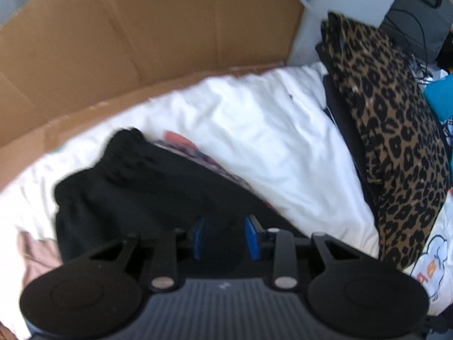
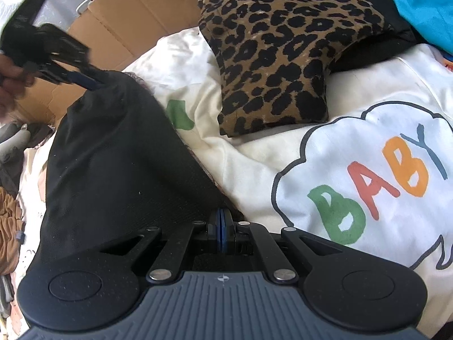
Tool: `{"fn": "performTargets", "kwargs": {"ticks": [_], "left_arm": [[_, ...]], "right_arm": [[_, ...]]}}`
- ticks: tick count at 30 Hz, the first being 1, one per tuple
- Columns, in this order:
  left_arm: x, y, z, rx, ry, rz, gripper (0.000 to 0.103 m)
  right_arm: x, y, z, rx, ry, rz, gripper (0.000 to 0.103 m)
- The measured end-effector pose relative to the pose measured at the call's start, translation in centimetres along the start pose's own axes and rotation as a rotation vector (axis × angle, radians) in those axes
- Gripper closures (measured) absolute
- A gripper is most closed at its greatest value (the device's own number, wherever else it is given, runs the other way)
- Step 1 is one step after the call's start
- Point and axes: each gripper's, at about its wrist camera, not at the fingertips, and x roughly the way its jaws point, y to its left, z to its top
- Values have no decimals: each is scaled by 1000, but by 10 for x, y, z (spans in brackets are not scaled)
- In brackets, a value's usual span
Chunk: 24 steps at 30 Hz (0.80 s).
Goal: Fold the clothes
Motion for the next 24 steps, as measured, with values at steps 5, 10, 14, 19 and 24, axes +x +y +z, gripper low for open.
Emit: {"fn": "performTargets", "kwargs": {"ticks": [5, 10, 14, 19, 24], "left_arm": [[-19, 24, 2, -10, -30, 1, 69], [-43, 61, -39, -19, -52, -2, 69], [-44, 80, -81, -39, -27, -6, 69], [-33, 101, -129, -113, 7, -27, 69], [-19, 102, -159, -156, 9, -76, 70]], "right_arm": [[0, 4, 5, -15, 27, -25, 99], [-8, -1, 7, -26, 56, -19, 98], [-13, -4, 3, -31, 66, -25, 98], [-16, -1, -4, -78, 83, -39, 98], [-18, 1, -8, -117, 86, -63, 98]]}}
